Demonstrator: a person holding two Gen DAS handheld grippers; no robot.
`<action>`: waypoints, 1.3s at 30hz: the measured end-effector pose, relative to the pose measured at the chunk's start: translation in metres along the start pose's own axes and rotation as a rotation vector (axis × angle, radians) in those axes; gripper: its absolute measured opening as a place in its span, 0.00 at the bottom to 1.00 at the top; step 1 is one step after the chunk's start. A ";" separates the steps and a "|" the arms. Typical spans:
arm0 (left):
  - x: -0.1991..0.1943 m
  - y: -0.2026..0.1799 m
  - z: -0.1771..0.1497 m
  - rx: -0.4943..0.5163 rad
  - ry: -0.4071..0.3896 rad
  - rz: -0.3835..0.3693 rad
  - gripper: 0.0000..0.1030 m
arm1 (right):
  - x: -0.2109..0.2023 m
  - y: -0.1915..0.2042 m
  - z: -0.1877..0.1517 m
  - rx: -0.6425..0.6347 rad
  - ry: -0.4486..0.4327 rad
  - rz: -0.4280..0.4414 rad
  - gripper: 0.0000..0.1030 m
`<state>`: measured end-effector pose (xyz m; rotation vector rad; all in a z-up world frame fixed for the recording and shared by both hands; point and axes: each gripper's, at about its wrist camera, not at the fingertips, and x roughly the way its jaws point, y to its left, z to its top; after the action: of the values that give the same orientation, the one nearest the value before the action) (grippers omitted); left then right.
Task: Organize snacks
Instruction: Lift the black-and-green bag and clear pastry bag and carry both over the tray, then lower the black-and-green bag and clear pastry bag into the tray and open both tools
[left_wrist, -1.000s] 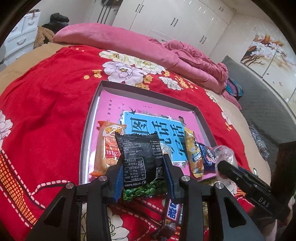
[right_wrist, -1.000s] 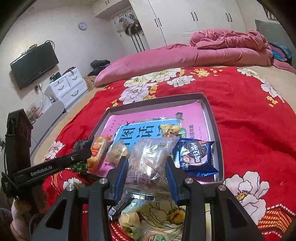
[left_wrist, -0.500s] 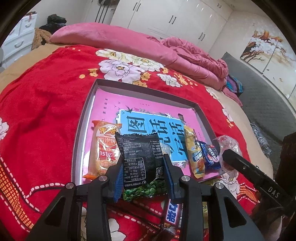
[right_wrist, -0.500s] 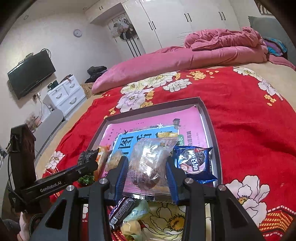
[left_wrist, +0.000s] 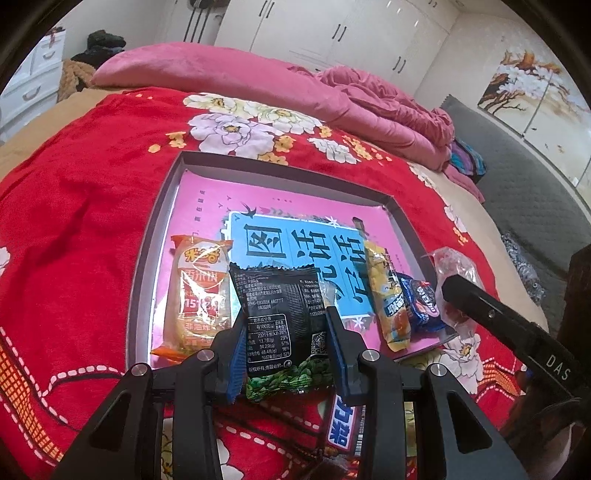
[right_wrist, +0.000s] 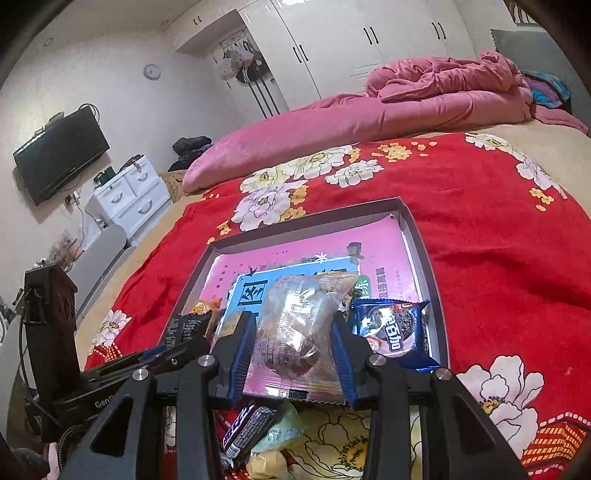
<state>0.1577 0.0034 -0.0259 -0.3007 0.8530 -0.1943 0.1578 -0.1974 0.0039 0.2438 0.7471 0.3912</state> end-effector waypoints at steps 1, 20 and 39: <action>0.001 -0.001 0.000 0.005 0.004 0.001 0.38 | 0.001 0.001 0.000 0.000 0.000 0.001 0.40; 0.014 0.002 -0.002 0.041 0.047 0.008 0.38 | 0.031 0.007 -0.004 -0.019 0.063 0.005 0.40; 0.018 0.002 0.000 0.052 0.037 0.012 0.38 | 0.052 0.009 -0.014 -0.030 0.122 0.001 0.40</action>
<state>0.1687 -0.0001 -0.0392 -0.2440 0.8849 -0.2111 0.1806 -0.1661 -0.0348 0.1937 0.8603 0.4209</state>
